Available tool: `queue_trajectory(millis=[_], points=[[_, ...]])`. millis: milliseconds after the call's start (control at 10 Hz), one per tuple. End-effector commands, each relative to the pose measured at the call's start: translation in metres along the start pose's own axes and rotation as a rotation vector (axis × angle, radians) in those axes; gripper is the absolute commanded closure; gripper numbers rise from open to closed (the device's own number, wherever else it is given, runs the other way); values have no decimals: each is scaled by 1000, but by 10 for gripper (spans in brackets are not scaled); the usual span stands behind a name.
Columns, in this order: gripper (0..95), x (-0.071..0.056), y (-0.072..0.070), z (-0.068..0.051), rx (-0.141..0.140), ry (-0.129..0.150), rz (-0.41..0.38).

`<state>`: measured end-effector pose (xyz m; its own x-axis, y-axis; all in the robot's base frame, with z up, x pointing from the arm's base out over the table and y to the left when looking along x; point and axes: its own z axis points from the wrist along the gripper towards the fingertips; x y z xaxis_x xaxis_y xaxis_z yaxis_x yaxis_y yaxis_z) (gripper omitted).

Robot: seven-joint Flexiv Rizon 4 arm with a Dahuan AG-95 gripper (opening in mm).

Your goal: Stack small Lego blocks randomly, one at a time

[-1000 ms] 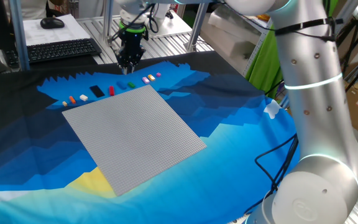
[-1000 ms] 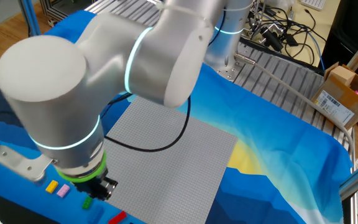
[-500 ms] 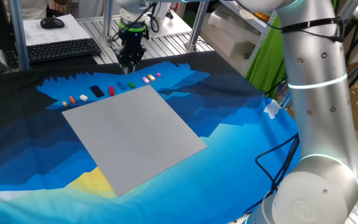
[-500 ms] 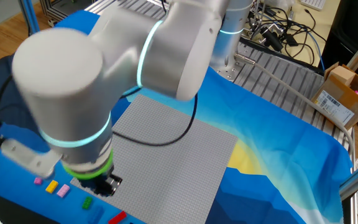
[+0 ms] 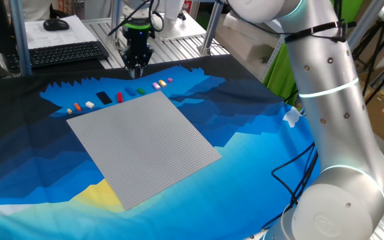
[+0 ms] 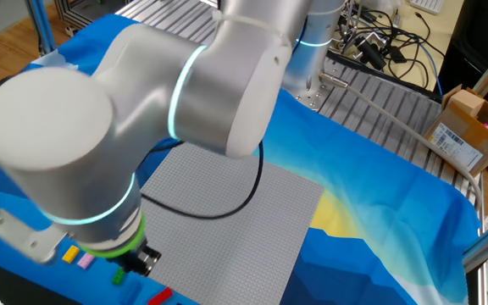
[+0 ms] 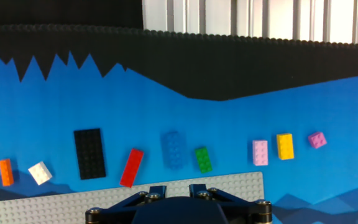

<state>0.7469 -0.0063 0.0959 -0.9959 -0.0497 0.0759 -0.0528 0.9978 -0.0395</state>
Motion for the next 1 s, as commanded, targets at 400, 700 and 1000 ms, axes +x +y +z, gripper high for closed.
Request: queue_trajectory(millis=[400,700,1000], points=[[570,-13,8,17,23,-33,-33],[570,-20,10,30,25,-87,-39],[570,-26,10,43,23,-98,-42]])
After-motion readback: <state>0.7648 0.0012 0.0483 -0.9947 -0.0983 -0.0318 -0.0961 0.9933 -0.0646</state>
